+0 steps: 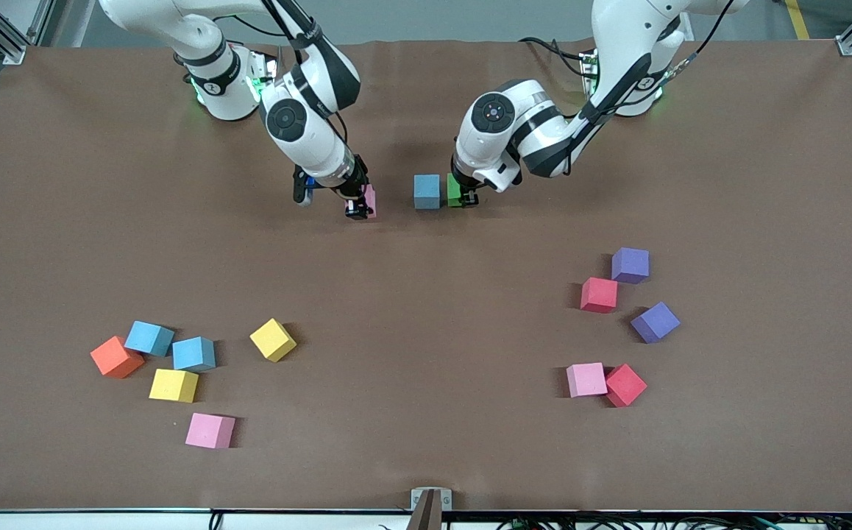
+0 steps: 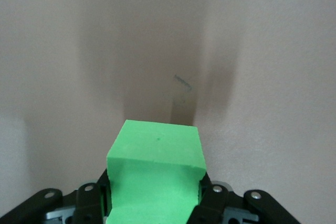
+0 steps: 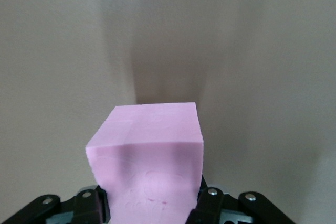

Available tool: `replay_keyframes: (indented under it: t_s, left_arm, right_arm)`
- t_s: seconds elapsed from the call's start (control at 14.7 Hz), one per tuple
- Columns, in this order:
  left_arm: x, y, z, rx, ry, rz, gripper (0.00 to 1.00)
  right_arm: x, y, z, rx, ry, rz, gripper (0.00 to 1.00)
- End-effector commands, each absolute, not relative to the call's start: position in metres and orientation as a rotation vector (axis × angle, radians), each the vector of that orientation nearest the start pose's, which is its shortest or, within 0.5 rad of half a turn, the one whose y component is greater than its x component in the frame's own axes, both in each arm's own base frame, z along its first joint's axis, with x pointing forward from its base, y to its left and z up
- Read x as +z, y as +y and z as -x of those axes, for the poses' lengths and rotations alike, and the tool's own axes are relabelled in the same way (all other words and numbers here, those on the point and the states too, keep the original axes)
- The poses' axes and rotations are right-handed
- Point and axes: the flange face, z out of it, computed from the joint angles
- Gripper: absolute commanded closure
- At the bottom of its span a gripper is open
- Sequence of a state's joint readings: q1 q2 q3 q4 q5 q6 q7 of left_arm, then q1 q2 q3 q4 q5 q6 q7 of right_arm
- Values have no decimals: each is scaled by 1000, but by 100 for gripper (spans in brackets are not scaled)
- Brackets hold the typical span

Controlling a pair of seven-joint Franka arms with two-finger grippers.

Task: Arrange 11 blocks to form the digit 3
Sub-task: 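Place green beside blue with the left gripper while the right gripper places pink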

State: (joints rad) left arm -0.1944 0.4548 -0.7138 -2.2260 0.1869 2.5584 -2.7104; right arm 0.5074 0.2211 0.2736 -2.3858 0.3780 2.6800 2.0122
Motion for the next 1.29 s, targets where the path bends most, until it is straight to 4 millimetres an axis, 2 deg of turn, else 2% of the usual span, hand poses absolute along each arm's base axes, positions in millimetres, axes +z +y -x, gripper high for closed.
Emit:
replay_keyframes:
  t_s: [0.0,0.2,0.41,0.61,1.02,1.22]
  left_arm:
    - [214,-442,-325,-292,2373,-2075,84]
    - [213,-444,-324,-304,2367,-2072,84]
    - [208,-445,-326,-318,2373,-2070,84]
    - [208,-448,-324,-320,2364,-2079,84]
    - [202,-451,-328,-330,2357,-2088,84]
    - [199,-447,-334,-308,2359,-2086,84]
  right_arm:
    - [227,371,-358,348,2191,2035,100]
    - [220,387,-356,366,2194,2031,100]
    - [217,398,-345,375,2234,2006,100]
    - [216,403,-340,376,2231,2007,100]
    - [200,409,-337,375,2231,2007,100]
    - [199,421,-338,388,2230,1997,100]
